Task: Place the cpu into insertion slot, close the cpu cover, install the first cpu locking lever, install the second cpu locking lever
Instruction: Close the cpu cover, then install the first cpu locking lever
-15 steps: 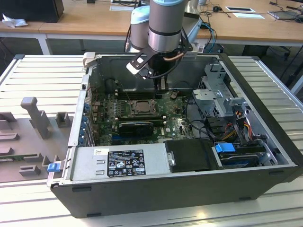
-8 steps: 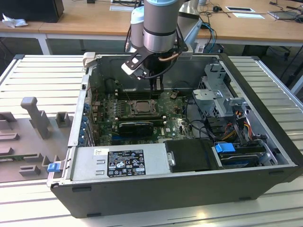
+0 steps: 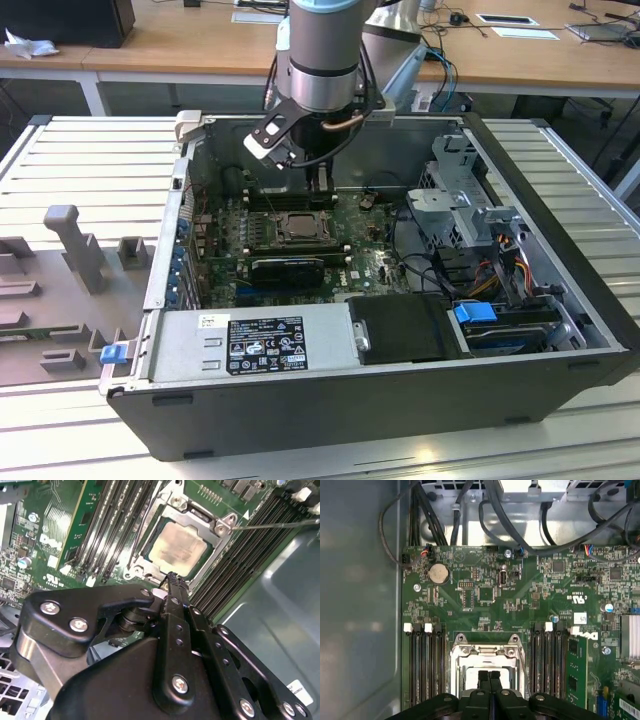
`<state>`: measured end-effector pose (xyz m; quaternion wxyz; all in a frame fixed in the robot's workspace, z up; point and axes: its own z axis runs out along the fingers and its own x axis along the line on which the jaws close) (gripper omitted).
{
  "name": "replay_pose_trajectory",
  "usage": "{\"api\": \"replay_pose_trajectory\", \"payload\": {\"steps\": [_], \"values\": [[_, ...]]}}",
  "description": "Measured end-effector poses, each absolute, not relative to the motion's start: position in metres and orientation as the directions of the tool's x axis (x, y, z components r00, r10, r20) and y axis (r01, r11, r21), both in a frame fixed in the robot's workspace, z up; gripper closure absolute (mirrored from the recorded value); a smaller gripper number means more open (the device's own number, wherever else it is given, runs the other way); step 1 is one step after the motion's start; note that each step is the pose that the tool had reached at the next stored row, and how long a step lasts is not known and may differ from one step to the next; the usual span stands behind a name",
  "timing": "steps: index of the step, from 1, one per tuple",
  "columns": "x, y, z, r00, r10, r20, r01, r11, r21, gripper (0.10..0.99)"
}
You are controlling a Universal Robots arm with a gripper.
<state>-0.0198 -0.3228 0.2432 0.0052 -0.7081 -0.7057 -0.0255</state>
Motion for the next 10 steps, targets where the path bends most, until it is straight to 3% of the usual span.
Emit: {"api": "replay_pose_trajectory", "payload": {"steps": [10], "values": [[-0.0261,-0.3225,0.2428,0.003,0.999,0.043,1.000,-0.004,0.029,0.980]]}}
